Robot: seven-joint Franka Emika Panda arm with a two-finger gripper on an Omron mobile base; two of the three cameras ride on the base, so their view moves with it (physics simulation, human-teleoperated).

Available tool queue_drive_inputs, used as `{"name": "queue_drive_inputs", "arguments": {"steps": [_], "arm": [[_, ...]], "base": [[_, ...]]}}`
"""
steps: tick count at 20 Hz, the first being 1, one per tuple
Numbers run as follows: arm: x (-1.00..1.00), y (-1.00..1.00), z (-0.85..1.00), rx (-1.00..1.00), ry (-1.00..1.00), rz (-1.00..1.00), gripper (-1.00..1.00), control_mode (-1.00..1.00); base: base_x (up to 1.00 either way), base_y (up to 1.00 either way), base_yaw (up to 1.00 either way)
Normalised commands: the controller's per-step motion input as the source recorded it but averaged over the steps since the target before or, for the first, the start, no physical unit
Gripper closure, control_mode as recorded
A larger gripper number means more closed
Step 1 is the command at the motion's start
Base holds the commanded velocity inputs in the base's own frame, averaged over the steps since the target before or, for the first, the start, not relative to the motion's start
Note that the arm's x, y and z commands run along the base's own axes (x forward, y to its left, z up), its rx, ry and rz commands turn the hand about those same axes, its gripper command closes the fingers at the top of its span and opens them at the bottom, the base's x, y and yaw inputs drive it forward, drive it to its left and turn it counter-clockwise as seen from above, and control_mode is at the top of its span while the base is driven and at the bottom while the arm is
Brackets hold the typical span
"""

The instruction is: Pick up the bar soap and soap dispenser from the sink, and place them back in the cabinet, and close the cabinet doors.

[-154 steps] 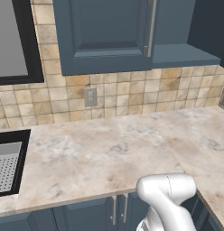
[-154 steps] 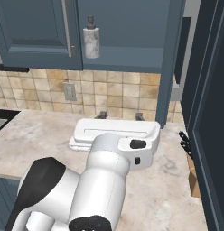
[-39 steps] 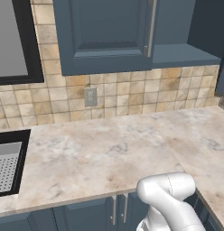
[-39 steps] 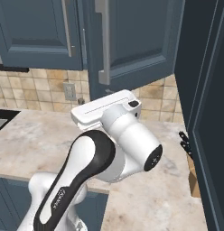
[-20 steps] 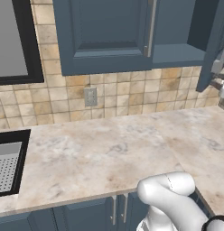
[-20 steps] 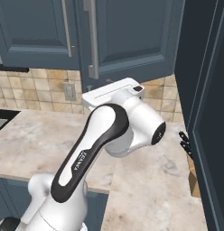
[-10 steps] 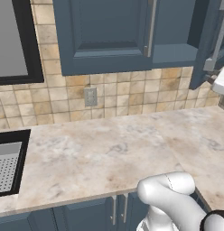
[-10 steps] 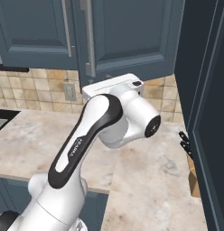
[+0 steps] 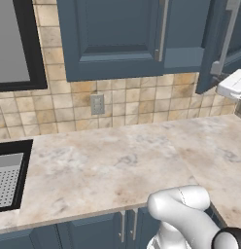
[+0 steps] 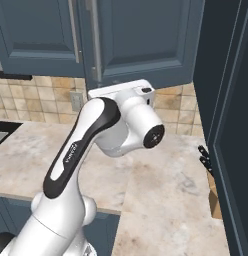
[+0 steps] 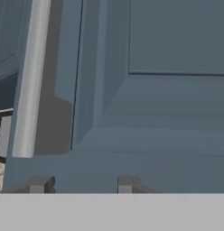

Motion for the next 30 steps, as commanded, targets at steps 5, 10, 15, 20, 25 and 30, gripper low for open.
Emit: {"name": "queue_drive_inputs", "arguments": {"steps": [5, 10, 15, 20, 25, 30], "arm": [[0.48, 0.03, 0.00, 0.00, 0.00, -0.09, -1.00, -1.00], [0.46, 0.02, 0.00, 0.00, 0.00, -0.06, -1.00, -1.00], [0.35, 0.00, 0.00, 0.00, 0.00, -0.05, -1.00, -1.00], [0.35, 0.00, 0.00, 0.00, 0.00, -0.04, -1.00, -1.00], [0.36, 0.00, 0.00, 0.00, 0.00, -0.03, -1.00, -1.00], [0.37, 0.00, 0.00, 0.00, 0.00, -0.03, -1.00, -1.00]], "base": [[0.00, 0.00, 0.00], [0.00, 0.00, 0.00], [0.00, 0.00, 0.00], [0.00, 0.00, 0.00], [0.00, 0.00, 0.00], [0.00, 0.00, 0.00]]}}
